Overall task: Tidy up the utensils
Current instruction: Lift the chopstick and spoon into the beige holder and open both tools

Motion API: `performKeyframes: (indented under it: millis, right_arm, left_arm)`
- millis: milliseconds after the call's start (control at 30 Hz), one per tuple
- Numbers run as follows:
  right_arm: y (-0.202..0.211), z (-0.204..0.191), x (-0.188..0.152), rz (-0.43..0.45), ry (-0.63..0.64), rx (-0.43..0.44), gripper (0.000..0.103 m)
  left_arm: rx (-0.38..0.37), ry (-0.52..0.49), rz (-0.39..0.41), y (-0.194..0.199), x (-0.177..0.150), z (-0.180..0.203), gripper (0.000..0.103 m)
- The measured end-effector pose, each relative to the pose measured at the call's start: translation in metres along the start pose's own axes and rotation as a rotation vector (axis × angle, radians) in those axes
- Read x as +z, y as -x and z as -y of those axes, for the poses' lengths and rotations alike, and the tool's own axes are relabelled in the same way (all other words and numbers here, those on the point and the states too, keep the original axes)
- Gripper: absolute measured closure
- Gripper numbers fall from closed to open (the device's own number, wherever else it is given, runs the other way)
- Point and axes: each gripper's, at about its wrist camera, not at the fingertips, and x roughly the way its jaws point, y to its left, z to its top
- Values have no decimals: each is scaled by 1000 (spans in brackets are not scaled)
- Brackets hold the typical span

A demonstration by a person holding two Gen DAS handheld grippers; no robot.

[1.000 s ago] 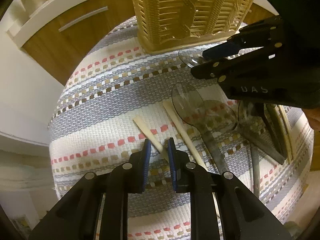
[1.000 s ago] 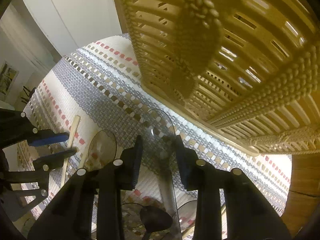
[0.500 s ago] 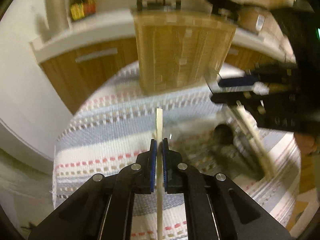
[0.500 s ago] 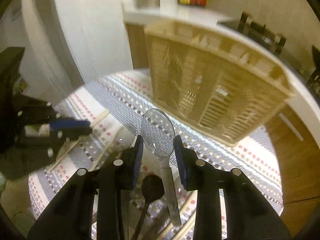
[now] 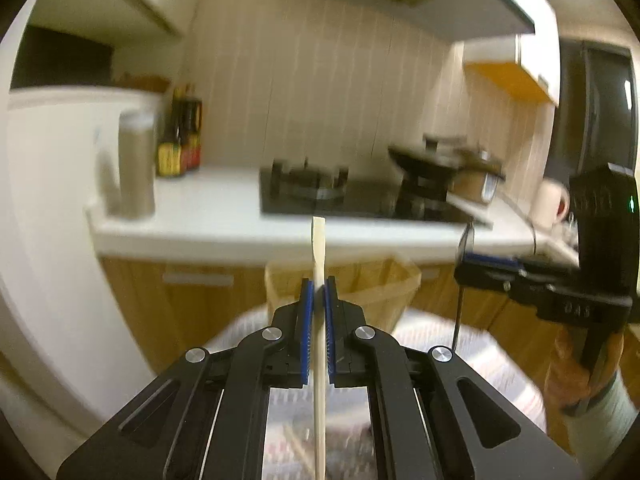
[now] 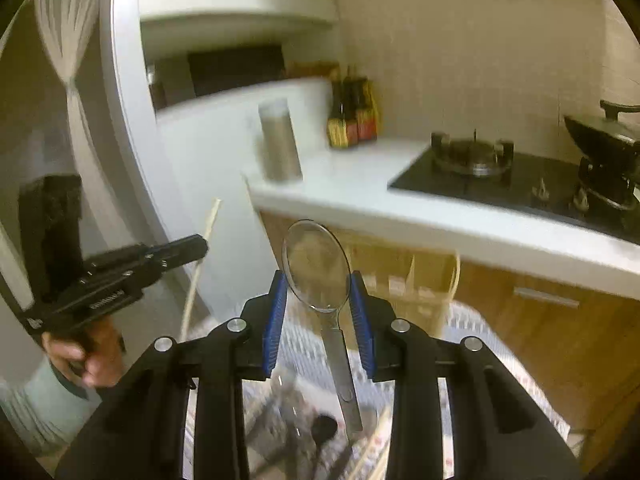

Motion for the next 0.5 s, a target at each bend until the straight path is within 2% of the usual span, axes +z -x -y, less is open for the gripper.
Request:
performKeyframes:
  millis: [233,300,500]
  right_arm:
    - [-5,19,45,144,-40,-30,74]
    - [-10,28,56,175,-48,-46,74]
    - [-37,51,66,213,-56,-112,74]
  left_arm:
    - [-17,34,191,-29,50,0,99]
    - [-16,47,222,-41,60,-2,99]
    - [52,44,317,-70,71,-7,99]
